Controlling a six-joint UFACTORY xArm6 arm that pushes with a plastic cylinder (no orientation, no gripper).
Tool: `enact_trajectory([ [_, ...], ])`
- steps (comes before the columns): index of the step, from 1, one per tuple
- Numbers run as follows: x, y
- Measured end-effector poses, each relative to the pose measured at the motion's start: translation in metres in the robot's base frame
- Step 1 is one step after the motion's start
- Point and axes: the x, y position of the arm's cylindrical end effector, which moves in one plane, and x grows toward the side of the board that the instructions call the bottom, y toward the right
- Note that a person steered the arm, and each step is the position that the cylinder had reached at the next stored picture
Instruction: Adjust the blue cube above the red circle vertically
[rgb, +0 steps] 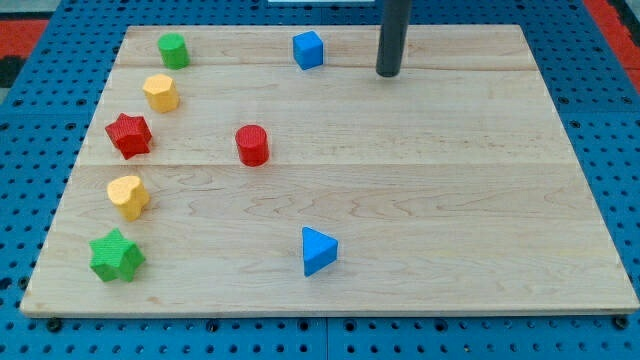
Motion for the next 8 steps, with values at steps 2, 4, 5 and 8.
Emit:
enact_trajectory([
  [2, -0.014, -0.071],
  [4, -0.006, -0.11],
  [5, -0.008, -0.046],
  [8, -0.082, -0.056],
])
